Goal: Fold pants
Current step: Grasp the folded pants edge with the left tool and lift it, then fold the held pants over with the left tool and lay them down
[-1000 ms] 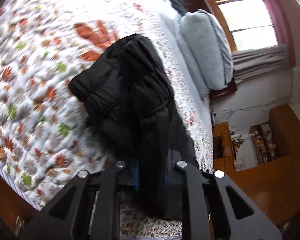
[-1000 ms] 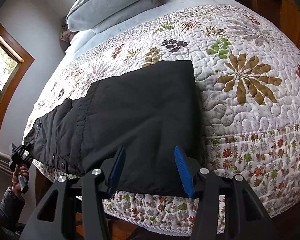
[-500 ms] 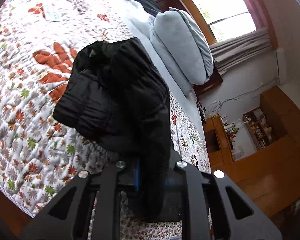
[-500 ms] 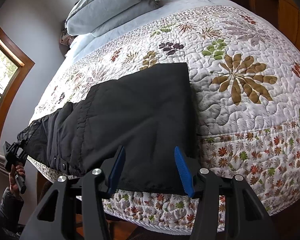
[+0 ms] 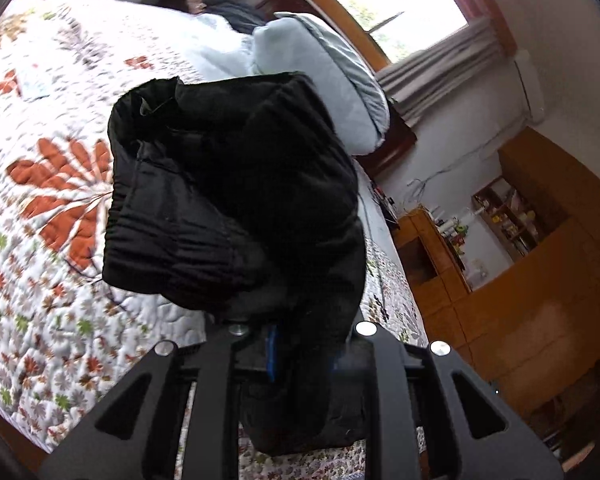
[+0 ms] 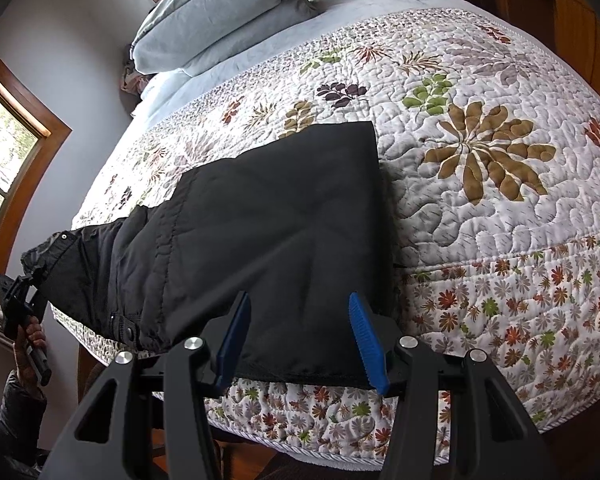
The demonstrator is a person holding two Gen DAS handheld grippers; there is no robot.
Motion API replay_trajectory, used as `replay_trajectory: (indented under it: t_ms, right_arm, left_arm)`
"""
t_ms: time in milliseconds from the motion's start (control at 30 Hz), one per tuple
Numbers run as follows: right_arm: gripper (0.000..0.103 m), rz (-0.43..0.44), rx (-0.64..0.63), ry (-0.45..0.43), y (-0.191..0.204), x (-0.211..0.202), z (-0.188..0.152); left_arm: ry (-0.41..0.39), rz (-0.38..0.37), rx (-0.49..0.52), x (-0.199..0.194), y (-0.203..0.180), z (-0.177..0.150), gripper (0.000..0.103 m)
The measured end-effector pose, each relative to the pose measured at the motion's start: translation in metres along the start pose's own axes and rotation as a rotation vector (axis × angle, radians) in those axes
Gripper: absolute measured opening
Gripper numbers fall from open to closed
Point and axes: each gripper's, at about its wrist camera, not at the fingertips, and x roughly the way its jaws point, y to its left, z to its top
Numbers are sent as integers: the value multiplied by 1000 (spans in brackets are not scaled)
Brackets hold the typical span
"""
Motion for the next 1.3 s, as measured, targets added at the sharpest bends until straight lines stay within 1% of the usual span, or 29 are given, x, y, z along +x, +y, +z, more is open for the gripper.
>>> replay_trajectory:
  t_ms: [233, 300, 400, 500, 700, 933, 1133, 1300]
  right_arm:
    - [52, 24, 4, -22, 2, -4, 4]
    - [52, 55, 15, -34, 2, -6, 7]
    - [52, 70, 17, -42, 4, -5, 10]
    - [53, 88, 2, -40, 10, 1, 13]
    - [53, 110, -28, -21, 21, 14, 11]
    - [53, 135, -27, -17, 22, 19, 9]
    - [53, 150, -14, -23, 19, 19, 10]
    - [53, 208, 11, -22, 21, 21, 17]
  left_arm:
    - [18, -57, 84, 11, -34, -1, 19]
    - [27, -85, 93, 17, -43, -3, 19]
    - [44, -112, 121, 28, -59, -7, 19]
    - [66, -140, 145, 41, -74, -12, 20]
    - [116, -197, 163, 66, -97, -28, 20]
    - [185, -222, 180, 99, -112, -53, 20]
    - [229, -225, 189, 124, -112, -70, 20]
    - [269, -209, 240, 149, -116, -80, 21]
